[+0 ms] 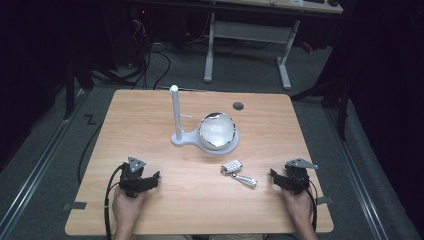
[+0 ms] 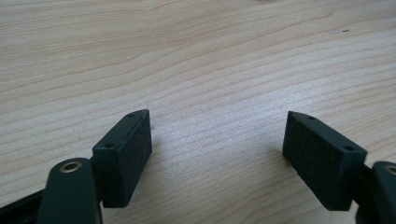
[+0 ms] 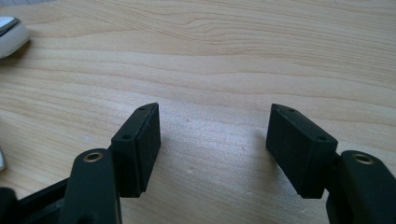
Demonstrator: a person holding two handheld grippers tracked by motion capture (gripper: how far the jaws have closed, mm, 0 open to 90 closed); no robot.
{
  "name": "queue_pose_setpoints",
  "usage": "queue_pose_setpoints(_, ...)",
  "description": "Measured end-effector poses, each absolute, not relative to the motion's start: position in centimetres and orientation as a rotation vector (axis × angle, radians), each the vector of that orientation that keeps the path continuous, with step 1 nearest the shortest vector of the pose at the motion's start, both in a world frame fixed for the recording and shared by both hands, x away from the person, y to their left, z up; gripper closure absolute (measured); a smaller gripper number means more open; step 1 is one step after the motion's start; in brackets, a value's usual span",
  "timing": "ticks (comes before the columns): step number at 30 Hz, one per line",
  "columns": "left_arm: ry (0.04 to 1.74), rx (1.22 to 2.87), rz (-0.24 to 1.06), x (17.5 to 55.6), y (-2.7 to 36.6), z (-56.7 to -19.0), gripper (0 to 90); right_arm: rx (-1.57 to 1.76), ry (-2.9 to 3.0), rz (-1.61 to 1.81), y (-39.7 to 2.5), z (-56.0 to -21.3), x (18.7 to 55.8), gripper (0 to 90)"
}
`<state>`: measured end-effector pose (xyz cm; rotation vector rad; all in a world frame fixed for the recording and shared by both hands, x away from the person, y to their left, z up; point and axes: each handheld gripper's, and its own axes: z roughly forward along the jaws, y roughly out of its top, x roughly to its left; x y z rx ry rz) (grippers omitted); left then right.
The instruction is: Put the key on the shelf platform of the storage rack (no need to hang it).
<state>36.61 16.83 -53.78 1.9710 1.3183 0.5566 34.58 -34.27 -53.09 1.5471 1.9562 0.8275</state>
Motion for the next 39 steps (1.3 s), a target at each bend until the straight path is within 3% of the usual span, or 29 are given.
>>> queue_pose_setpoints(16,1.319,1.977,0.561,36.6,16.8,-53.8,24.7,1.542,1.966,0.823,-34.3,-53.1,34.5,34.9)
queue_pose_setpoints(31,1.321,1.968,0.553,36.6,16.9,-53.8,24.8,1.583,1.944,0.966,-34.6,-51.3,33.5,44.4)
queue_pose_setpoints(39,1.321,1.968,0.553,36.6,16.9,-53.8,24.9,1.525,1.993,1.011,-33.3,-50.6,33.0,44.8)
